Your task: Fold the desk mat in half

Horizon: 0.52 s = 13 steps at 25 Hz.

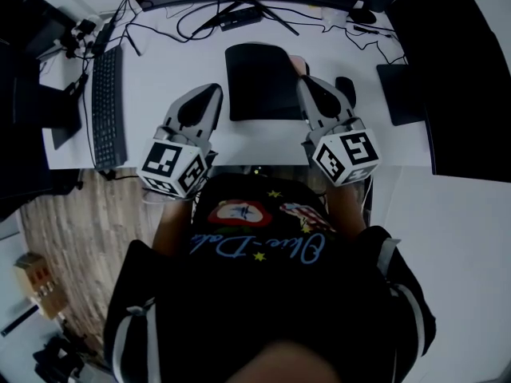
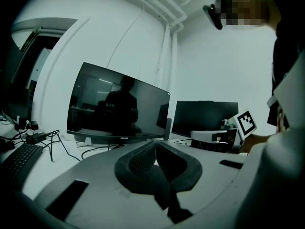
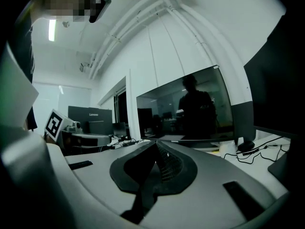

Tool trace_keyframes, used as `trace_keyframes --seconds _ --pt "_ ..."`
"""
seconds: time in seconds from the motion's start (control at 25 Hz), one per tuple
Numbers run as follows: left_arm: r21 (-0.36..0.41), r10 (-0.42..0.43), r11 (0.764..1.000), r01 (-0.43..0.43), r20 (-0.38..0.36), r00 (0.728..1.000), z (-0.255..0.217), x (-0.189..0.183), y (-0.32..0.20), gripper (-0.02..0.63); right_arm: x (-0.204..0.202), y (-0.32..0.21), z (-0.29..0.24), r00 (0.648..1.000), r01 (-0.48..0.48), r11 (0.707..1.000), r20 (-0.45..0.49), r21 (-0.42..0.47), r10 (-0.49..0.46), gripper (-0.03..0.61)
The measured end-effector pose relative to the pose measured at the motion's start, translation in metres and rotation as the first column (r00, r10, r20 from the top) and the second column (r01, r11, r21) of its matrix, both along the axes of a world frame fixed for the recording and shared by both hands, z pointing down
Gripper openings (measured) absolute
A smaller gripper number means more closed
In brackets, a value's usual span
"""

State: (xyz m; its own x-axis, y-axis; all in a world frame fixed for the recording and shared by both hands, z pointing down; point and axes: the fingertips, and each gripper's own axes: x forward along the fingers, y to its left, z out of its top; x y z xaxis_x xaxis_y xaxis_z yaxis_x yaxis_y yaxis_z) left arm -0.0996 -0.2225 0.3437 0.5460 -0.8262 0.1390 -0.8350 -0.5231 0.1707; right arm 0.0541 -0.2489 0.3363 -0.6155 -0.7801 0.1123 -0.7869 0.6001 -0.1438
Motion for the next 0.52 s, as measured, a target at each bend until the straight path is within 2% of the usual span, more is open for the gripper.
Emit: trace_keyframes --seconds 0.52 --pt "-0.01 0.004 1.0 -0.004 0.018 1.0 0.0075 0.0059 -0.0058 0.005 0.0076 -0.0076 0.0064 1.0 -0.005 1.0 0.006 -0.009 0.005 -0.002"
